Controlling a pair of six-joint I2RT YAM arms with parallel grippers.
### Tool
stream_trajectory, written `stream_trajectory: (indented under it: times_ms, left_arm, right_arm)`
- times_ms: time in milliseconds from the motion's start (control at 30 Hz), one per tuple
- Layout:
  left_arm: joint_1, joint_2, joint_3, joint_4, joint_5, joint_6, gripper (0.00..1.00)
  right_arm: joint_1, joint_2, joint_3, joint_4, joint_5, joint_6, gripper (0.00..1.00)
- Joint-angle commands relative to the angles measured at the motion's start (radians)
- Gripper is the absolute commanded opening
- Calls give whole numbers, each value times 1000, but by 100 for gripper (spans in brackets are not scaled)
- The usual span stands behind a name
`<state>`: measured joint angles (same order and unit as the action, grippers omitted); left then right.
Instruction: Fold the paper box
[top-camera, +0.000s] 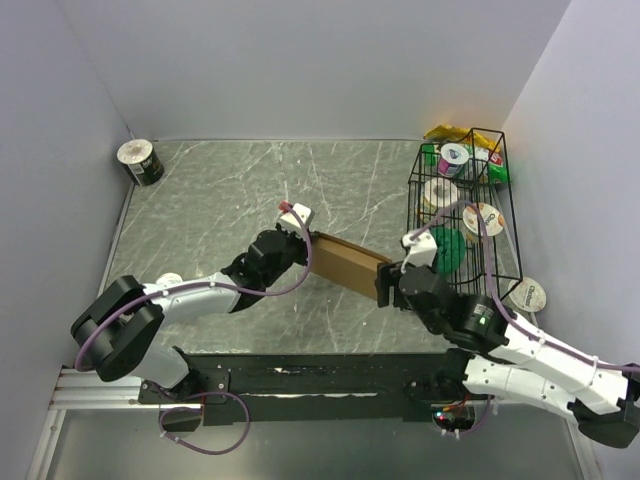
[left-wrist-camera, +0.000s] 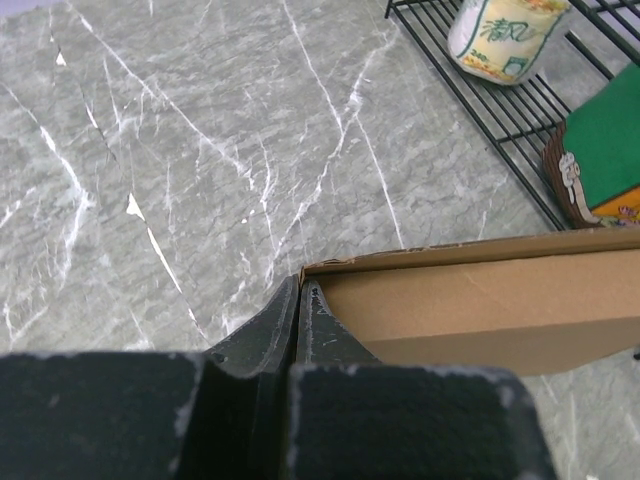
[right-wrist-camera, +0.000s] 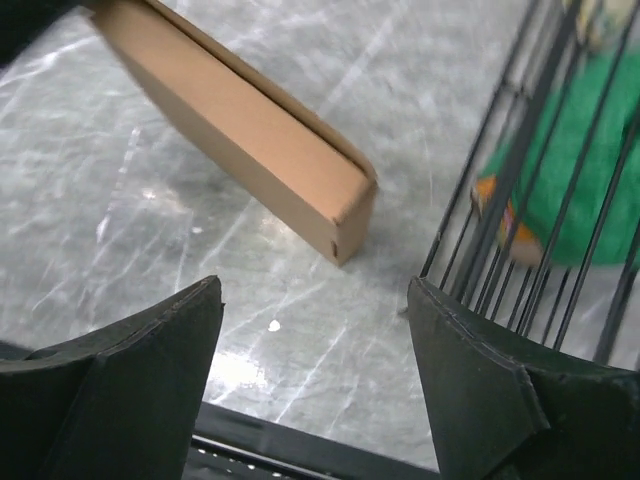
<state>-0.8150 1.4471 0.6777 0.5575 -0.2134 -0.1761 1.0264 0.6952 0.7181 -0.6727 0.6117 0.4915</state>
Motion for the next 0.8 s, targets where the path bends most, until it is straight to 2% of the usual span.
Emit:
stream_trajectory:
  times_ms: [0, 100, 233, 400, 533, 567, 767]
  left_arm:
    - [4, 24, -72, -200, 58, 72, 1]
    - [2, 19, -78, -191, 69, 76, 1]
    - [4, 22, -78, -186, 72, 72, 1]
    - [4, 16, -78, -189, 72, 73, 1]
    - [4, 12, -81, -186, 77, 75, 1]
    - [4, 10, -81, -186, 75, 72, 1]
    - [4, 9, -79, -188, 78, 69, 1]
  right_arm:
    - [-8, 105, 225, 19, -72, -255, 82]
    - [-15, 242, 323, -11, -107, -364, 84]
    - [-15, 384, 328, 68, -76, -481, 87]
    - [-15, 451, 250, 266, -72, -591, 91]
    - [-15, 469, 205, 355, -78, -643, 93]
    - [-15, 474, 196, 363, -82, -660, 98]
    - [-17, 527, 173, 383, -92, -697, 99]
